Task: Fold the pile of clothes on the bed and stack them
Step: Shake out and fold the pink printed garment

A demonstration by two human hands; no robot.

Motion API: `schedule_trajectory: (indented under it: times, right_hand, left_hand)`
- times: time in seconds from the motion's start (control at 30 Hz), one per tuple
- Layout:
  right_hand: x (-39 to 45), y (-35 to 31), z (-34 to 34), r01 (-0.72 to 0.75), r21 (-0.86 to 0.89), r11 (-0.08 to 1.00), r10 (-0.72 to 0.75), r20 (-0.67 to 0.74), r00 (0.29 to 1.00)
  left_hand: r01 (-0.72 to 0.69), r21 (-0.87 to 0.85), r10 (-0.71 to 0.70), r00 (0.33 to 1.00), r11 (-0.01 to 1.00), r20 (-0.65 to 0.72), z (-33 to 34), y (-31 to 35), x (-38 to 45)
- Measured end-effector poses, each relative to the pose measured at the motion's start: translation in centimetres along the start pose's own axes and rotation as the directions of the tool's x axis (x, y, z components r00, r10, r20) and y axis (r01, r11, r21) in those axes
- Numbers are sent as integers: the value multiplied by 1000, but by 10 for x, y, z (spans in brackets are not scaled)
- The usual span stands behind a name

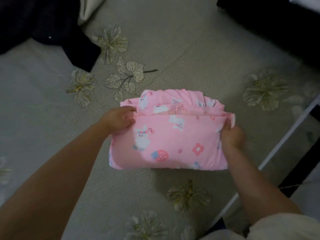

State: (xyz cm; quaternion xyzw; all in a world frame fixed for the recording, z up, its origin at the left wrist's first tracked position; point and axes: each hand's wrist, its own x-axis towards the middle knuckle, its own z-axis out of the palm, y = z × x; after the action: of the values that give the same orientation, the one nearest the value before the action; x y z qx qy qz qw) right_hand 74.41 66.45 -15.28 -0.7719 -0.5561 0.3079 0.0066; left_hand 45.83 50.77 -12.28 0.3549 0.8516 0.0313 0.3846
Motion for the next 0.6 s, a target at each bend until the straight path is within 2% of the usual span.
schedule_trajectory:
  times: [0.07, 0.1, 0.17, 0.2, 0.27, 0.33, 0.4, 0.47, 0.53, 0.57, 0.6]
  right_hand:
    - [-2, -4, 3, 29, -76, 997, -33, -48, 998]
    - [-1, -7, 4, 45, -101, 994, -53, -73, 996]
    - [-1, -7, 4, 41, -147, 988, -56, -99, 994]
    - [-1, -5, 4, 32, -150, 988, -49, -110, 993]
    - [0, -1, 5, 17, -141, 990, -37, -141, 989]
    - [3, 1, 7, 19, -139, 990, -41, -160, 986]
    - [7, 0, 11, 35, -145, 989, -57, -155, 986]
    - [10, -2, 15, 42, -145, 989, -66, -166, 984]
    - [12, -4, 17, 29, -144, 989, -53, -165, 985]
    - [12, -5, 16, 23, -144, 989, -46, -160, 986]
    - [13, -5, 16, 16, -146, 989, -39, -152, 988]
  left_hand:
    - [12, 62, 2, 975, 998, -221, -4, -1, -14]
    - [-40, 136, 81, 947, 990, -312, -5, 2, -19]
    - [-158, 308, 270, 891, 938, -366, -1, 8, -24]
    - [-189, 340, 314, 877, 921, -364, 0, 11, -24]
    - [-133, 319, 242, 912, 938, -330, -6, 14, -16]
    - [-83, 306, 203, 901, 948, -384, -12, 12, -11]
    - [-151, 364, 324, 815, 919, -481, -15, 13, -18]
    - [-245, 453, 495, 637, 857, -591, -9, 22, -33]
    - [-450, 480, 658, 537, 753, -528, 8, 36, -52]
    - [-571, 459, 732, 503, 680, -458, 19, 45, -64]
    - [-658, 429, 785, 499, 619, -367, 33, 52, -75]
